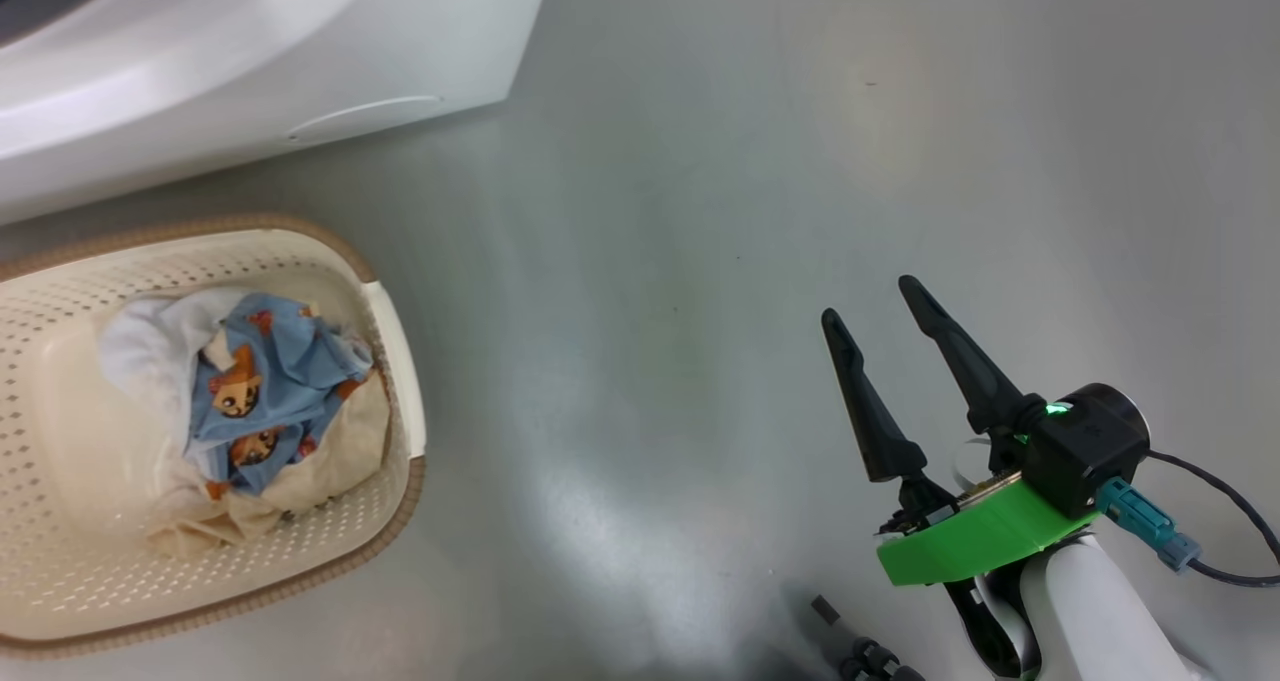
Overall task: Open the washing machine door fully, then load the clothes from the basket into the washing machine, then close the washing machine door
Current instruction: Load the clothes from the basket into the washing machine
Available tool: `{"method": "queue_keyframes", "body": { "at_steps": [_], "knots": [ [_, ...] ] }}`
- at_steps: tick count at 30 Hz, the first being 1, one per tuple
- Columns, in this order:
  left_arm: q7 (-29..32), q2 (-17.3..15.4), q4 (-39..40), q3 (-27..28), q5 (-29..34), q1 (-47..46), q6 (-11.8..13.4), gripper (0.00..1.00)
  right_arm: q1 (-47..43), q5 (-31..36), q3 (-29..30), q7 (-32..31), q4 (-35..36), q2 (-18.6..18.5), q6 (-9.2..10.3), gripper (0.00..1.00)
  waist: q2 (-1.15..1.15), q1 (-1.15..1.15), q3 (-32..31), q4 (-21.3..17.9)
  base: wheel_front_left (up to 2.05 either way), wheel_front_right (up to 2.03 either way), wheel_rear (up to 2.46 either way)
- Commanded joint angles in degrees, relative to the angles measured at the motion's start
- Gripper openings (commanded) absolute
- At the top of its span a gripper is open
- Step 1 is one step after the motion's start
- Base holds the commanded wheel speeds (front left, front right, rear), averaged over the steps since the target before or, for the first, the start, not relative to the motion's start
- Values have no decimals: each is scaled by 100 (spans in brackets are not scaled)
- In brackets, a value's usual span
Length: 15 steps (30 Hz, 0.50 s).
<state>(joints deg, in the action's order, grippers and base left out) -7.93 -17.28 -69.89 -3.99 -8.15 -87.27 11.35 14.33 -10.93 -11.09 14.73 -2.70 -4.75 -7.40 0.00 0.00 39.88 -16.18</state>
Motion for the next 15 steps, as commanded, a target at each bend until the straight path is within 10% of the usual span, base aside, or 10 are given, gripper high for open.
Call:
{"method": "queue_keyframes", "body": {
  "at_steps": [1, 15],
  "knots": [
    [-48, -208, 105, 12, -19, -76, 34, 100, -97, -58, -92, 27, 104, -28, -9, 100, 0, 0, -19, 33, 0, 0, 0],
    [-447, 129, -56, 36, -300, 318, -94, 100, -14, -40, -2, 27, 73, -82, -9, 100, 0, 0, -369, 375, 0, 0, 0]
  ]
}}
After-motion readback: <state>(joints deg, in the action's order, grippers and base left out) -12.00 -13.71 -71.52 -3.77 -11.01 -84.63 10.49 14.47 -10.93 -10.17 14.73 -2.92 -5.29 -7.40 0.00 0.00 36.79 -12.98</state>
